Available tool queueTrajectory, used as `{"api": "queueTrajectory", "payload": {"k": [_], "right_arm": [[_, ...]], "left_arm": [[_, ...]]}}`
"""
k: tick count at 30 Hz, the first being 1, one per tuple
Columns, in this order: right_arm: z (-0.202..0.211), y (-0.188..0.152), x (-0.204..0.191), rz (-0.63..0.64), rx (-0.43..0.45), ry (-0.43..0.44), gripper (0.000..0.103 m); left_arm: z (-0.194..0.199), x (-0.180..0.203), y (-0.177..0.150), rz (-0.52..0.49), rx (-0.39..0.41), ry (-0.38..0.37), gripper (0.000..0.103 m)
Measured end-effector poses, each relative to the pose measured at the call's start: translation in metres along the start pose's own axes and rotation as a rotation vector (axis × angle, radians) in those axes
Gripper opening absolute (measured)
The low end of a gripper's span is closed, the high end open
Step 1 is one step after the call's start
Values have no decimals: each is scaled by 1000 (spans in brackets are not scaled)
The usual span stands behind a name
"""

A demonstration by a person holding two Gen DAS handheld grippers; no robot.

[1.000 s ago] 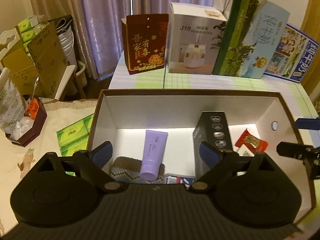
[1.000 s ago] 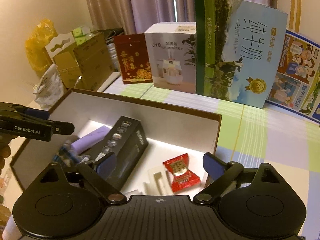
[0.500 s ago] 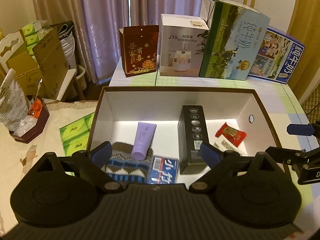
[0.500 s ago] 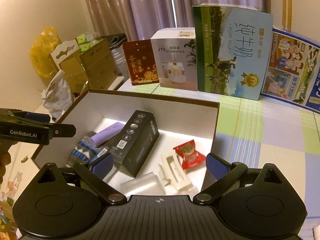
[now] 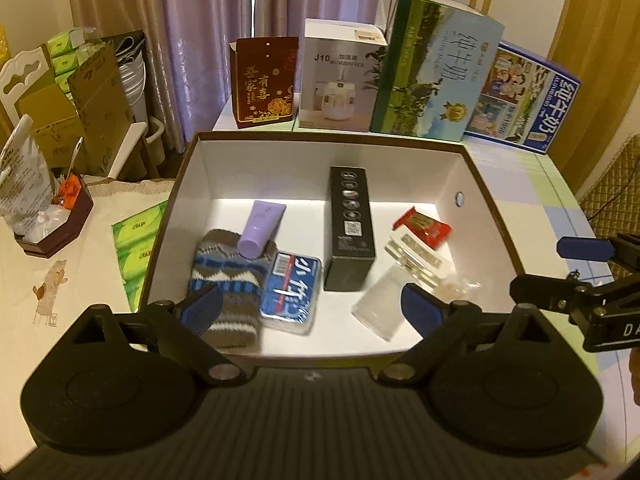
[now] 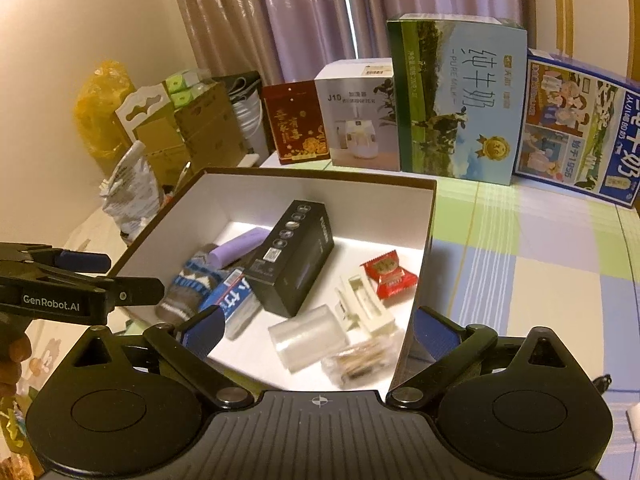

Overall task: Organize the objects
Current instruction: 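Withdraw both tools from the box toward the black cable and white bottle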

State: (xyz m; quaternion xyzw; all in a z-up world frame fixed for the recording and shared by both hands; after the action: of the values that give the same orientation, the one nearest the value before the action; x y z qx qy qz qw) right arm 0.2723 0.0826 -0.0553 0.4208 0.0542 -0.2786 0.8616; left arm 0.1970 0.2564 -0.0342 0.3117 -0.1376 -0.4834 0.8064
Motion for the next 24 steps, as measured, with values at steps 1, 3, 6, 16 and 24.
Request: {"api": "queueTrajectory", "payload": {"k": [1,3,6,16,24], "right_arm": [[2,-2,-1,-1,1,1,98],[7,-7,-4,-1,0,5,98],[14,-15,-8,1,-2,13,98],[39,-39,-13,-6,-10,36,98],[60,-60,-10,-8,-22,47,98]], "left_arm": [[4,1,-3,2,1,-1,94],[10,4,-8,6,1,-1,94],[18,7,-17,13,-2,-3,94],[41,21,-44,13,-18,-1,94],[54,41,-67,6,-42,-5,94]]}}
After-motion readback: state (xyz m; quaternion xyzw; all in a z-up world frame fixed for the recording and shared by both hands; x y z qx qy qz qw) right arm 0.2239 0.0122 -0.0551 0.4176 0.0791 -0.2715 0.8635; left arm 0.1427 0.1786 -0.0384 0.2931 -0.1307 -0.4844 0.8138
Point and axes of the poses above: each gripper's, at about its wrist camera, not at the fingertips, and z roughly against the way its jaws point, x to its right, y to its top, the point moved 4 cm from there along -z, roughly the way its jaws point, and after that the axes turned 10 degrees about y, right-handed, at the moved point
